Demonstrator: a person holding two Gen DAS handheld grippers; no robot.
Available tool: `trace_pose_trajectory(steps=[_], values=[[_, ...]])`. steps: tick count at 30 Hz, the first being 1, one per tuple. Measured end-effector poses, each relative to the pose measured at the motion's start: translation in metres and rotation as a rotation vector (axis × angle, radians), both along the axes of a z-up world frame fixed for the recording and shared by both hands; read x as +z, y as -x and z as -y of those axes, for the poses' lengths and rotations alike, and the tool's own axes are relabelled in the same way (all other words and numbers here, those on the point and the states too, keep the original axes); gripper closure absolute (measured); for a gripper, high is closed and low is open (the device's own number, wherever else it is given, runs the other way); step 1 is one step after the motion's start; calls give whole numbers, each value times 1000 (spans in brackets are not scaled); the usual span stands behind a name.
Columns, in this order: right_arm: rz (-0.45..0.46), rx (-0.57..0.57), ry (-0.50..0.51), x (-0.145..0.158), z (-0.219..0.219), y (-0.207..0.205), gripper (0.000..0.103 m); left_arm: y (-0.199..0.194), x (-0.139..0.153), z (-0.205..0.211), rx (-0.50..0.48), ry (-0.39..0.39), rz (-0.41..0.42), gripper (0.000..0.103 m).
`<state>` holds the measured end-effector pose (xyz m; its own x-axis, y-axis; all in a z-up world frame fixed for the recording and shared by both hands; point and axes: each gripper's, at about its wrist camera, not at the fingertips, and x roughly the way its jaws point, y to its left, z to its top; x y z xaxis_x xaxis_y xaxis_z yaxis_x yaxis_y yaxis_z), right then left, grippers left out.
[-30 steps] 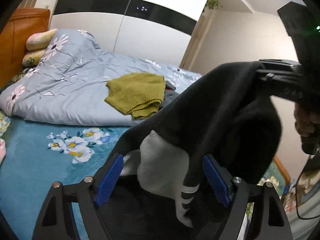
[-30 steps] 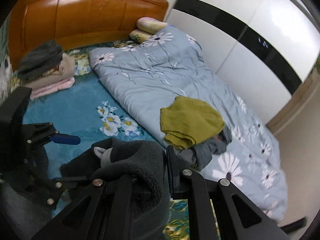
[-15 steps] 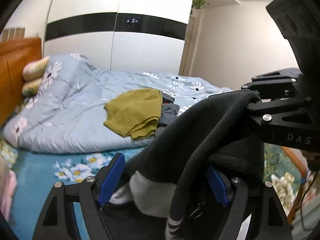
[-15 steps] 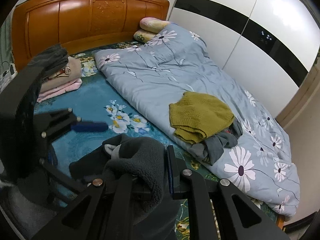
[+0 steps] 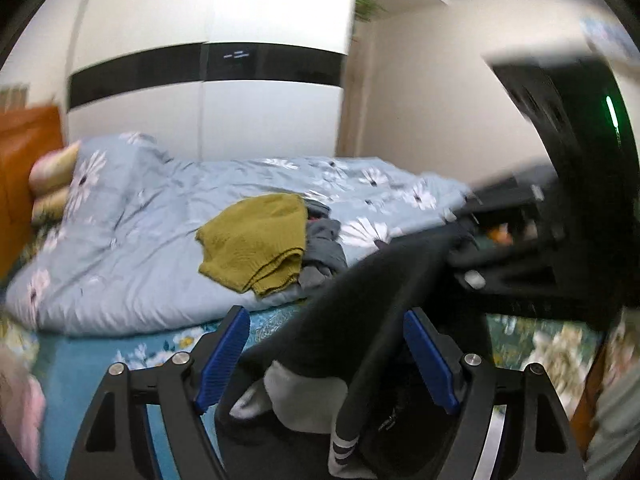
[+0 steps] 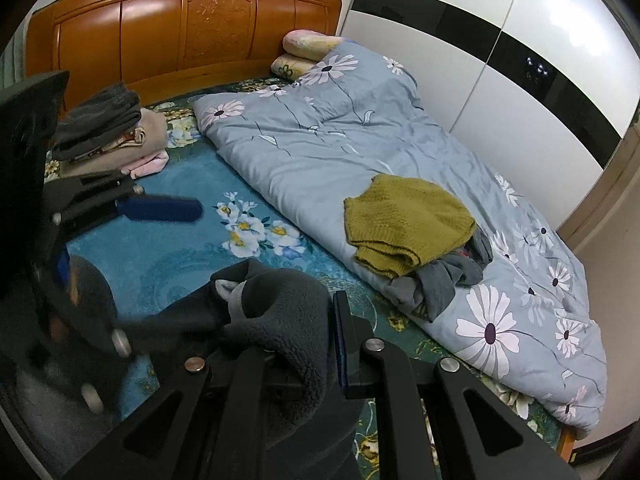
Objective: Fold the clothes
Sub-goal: 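Grasp the hanging jacket edge with the left tool while the right tool holds it up, then lift the jacket with both tools and carry it over the teal blanket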
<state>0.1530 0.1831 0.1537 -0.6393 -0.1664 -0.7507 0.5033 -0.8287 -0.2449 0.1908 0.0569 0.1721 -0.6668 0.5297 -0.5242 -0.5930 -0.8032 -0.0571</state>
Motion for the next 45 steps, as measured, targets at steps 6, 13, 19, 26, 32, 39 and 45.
trace_pose_trajectory(steps=[6, 13, 19, 26, 32, 39, 45], values=[[8, 13, -10, 0, 8, -2, 93, 16, -12, -17, 41, 31, 6, 27], [13, 55, 6, 2, 16, -8, 92, 41, -24, -2, 184, -13, 82, 92], [-7, -24, 21, -3, -6, -40, 49, 58, -50, 57, 342, -150, 232, 93], [277, -246, 211, -135, -20, -92, 48, 50, -43, 62, 333, -156, 229, 93], [378, -334, 214, -214, -7, -121, 36, 38, -22, 53, 317, -164, 206, 93], [301, -433, 111, -212, -9, -127, 75, 11, 3, 63, 325, -176, 147, 94], [253, -434, 159, -179, -20, -145, 89, -16, 20, 79, 343, -196, 115, 94]])
